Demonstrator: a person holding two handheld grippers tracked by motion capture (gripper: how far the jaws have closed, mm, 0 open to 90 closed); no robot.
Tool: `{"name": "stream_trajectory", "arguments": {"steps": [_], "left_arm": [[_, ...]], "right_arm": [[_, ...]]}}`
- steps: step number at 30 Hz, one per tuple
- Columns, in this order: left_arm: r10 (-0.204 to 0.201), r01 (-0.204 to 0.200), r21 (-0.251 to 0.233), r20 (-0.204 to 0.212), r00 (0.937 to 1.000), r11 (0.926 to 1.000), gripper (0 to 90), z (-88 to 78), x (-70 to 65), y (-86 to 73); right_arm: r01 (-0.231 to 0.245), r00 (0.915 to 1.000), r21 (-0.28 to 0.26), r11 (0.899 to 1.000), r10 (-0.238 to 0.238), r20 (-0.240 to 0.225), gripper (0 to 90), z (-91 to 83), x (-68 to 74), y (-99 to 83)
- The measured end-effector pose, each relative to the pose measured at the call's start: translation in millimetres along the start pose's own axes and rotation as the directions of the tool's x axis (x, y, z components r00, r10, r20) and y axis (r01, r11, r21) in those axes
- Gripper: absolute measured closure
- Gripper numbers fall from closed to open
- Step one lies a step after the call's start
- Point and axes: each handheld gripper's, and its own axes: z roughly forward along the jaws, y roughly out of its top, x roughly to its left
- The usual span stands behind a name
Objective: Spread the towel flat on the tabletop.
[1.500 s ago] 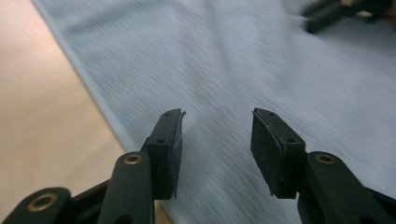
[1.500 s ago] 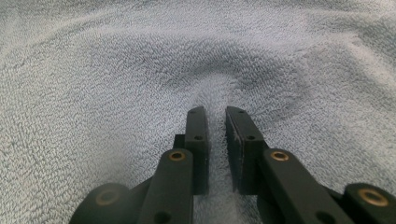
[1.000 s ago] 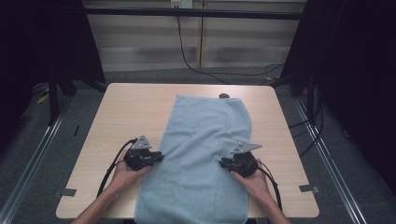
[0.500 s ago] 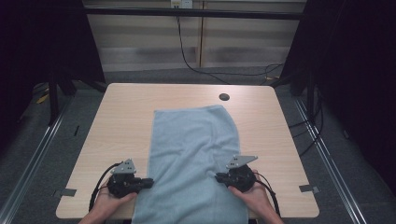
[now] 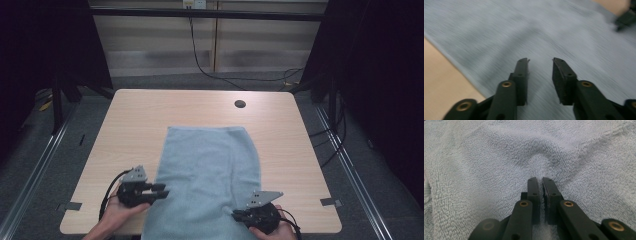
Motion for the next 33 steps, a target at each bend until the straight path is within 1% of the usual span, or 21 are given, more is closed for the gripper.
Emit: {"name": "stream_trajectory", "arguments": {"steps": [1, 2, 3, 4, 6, 7, 8, 9, 10, 11, 12, 14, 17, 18, 20, 21, 22, 23, 26, 29, 33], "left_arm": [[-0.005, 0.005, 0.006, -0.011, 0.9999, 1.0000, 61.0, 5.4, 7.8, 5.4], [-0.010, 0.011, 0.001, -0.041, 0.9991, 0.9999, 58.7, 9.7, 14.5, 9.5], [-0.032, 0.032, 0.000, -0.045, 0.9985, 0.9995, 57.0, 12.7, 20.8, 13.5], [-0.051, 0.051, -0.006, -0.031, 0.9982, 0.9987, 56.8, 14.3, 26.5, 17.0], [-0.060, 0.059, -0.022, -0.057, 0.9966, 0.9980, 57.0, 15.7, 33.7, 22.4], [-0.059, 0.057, -0.030, -0.064, 0.9962, 0.9979, 57.2, 16.6, 36.9, 24.5], [-0.058, 0.054, -0.045, -0.087, 0.9945, 0.9975, 57.2, 19.0, 39.9, 25.9], [-0.061, 0.057, -0.051, -0.094, 0.9937, 0.9971, 57.6, 21.0, 42.0, 25.8], [-0.063, 0.060, -0.038, -0.091, 0.9939, 0.9975, 57.8, 25.0, 44.7, 24.7], [-0.051, 0.051, -0.007, -0.115, 0.9920, 0.9987, 57.8, 30.1, 46.0, 22.9], [-0.032, 0.032, -0.004, -0.126, 0.9915, 0.9995, 57.9, 33.6, 46.6, 20.4], [-0.023, 0.023, -0.002, -0.143, 0.9895, 0.9997, 64.8, 33.5, 46.5, 20.2], [-0.003, 0.005, 0.010, -0.140, 0.9901, 0.9999, 77.5, 30.8, 45.8, 18.0], [-0.003, 0.004, 0.010, -0.138, 0.9904, 0.9999, 79.1, 29.7, 45.7, 16.9], [-0.007, 0.008, 0.007, -0.134, 0.9910, 0.9999, 81.9, 28.6, 45.6, 15.3], [-0.008, 0.008, 0.001, -0.129, 0.9916, 1.0000, 82.2, 28.0, 45.7, 14.2], [-0.023, 0.023, 0.000, -0.119, 0.9926, 0.9997, 82.4, 27.0, 45.2, 13.1], [-0.025, 0.025, -0.001, -0.112, 0.9934, 0.9997, 82.8, 25.8, 44.4, 11.7], [-0.029, 0.030, 0.002, -0.081, 0.9963, 0.9996, 83.5, 20.1, 38.9, 5.5], [-0.025, 0.026, 0.012, -0.062, 0.9977, 0.9996, 83.5, 13.2, 29.5, -1.4], [-0.023, 0.024, 0.034, -0.033, 0.9992, 0.9991, 83.4, 3.6, 14.5, -10.8]], "right_arm": [[0.000, 1.0000, 0.002, 1.000, 0.000, -0.002, 85.5, 0.0, 0.3, 0.0], [-0.003, 1.0000, 0.003, 1.000, 0.003, -0.005, 84.9, -0.1, 0.1, 0.2], [-0.009, 0.9999, 0.007, 1.000, 0.009, -0.009, 81.7, -0.7, -0.4, 0.6], [-0.009, 0.9999, 0.007, 1.000, 0.009, -0.012, 75.5, -1.7, -1.6, 1.5], [-0.005, 1.0000, -0.027, 1.000, 0.005, 0.007, 71.7, -8.2, -6.9, 6.4], [-0.016, 0.9998, -0.063, 0.998, 0.017, 0.014, 70.5, -12.7, -13.0, 10.5], [-0.032, 0.9991, -0.099, 0.995, 0.035, 0.022, 69.3, -16.7, -20.9, 15.1], [-0.052, 0.9972, -0.123, 0.991, 0.058, 0.046, 68.0, -19.2, -32.8, 20.7], [-0.053, 0.9957, -0.128, 0.990, 0.062, 0.069, 65.3, -18.5, -40.7, 23.6], [-0.054, 0.9910, -0.117, 0.992, 0.067, 0.116, 62.5, -16.0, -50.4, 26.9], [-0.063, 0.9863, -0.102, 0.993, 0.077, 0.146, 60.0, -12.8, -60.7, 29.3], [-0.079, 0.9776, -0.087, 0.993, 0.095, 0.188, 55.2, -6.5, -80.4, 33.4], [-0.096, 0.9676, -0.092, 0.991, 0.115, 0.225, 53.8, 1.0, -106.8, 40.0], [-0.106, 0.9626, -0.088, 0.990, 0.124, 0.241, 53.8, 4.4, -113.3, 41.7], [-0.115, 0.9577, -0.076, 0.990, 0.131, 0.256, 54.1, 12.7, -122.9, 43.2], [-0.121, 0.9569, -0.062, 0.991, 0.133, 0.258, 56.5, 17.5, -124.2, 43.2], [-0.097, 0.9565, -0.064, 0.993, 0.111, 0.270, 58.9, 19.9, -123.4, 42.4], [-0.093, 0.9559, -0.062, 0.994, 0.106, 0.274, 64.6, 20.2, -121.7, 42.8], [-0.069, 0.9629, -0.040, 0.997, 0.077, 0.259, 78.0, 18.1, -111.4, 40.7], [-0.066, 0.9678, -0.040, 0.997, 0.073, 0.241, 81.3, 14.0, -98.3, 33.6], [-0.057, 0.9752, -0.038, 0.998, 0.064, 0.212, 81.3, 6.9, -82.9, 23.6]]}}
